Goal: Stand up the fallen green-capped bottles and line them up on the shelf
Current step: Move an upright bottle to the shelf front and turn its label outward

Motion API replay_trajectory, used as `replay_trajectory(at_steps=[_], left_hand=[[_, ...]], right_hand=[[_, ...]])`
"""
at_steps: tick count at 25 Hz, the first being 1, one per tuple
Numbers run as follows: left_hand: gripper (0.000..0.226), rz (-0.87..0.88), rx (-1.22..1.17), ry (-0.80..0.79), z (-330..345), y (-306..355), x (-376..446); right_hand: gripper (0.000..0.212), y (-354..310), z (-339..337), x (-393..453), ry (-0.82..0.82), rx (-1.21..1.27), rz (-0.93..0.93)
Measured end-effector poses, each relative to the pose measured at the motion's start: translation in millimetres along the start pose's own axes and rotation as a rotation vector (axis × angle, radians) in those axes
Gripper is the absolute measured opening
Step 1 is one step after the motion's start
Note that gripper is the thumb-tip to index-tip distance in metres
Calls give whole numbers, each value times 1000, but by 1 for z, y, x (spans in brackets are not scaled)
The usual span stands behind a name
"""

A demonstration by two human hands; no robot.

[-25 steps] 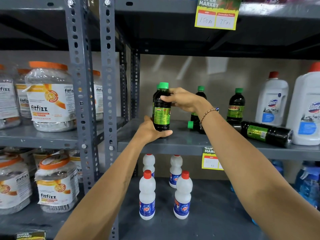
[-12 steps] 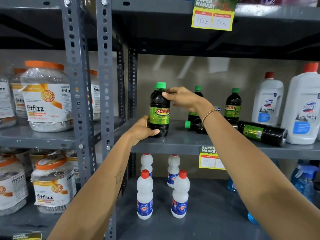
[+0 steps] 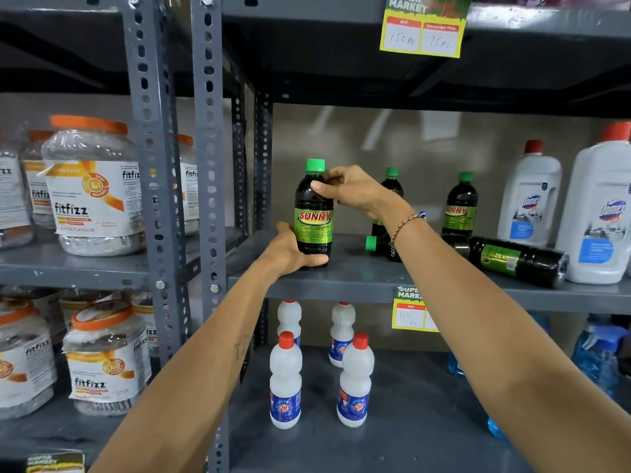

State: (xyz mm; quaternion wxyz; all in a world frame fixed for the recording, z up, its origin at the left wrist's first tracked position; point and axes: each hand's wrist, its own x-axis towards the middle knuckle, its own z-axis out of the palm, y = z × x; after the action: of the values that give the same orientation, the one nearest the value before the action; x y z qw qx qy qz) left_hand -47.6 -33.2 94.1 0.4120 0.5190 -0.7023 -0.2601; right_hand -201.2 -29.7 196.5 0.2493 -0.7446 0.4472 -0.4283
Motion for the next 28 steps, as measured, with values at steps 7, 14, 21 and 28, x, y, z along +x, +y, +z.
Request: replay_trajectory(at_steps=[7,14,21,28], left_hand=[[87,48,-114,-64,-6,-9,0],[91,80,-349,-7,-38,0,0],[75,159,-367,-16,-53,45,21],[52,181,-417,-18,-49,39,23]], right_hand=[[55,10,5,-8,58,77,-23],[54,80,28,-41,-21,181,103],[54,80,44,-39,-164,44,92],[54,80,46,-42,-148,105,100]])
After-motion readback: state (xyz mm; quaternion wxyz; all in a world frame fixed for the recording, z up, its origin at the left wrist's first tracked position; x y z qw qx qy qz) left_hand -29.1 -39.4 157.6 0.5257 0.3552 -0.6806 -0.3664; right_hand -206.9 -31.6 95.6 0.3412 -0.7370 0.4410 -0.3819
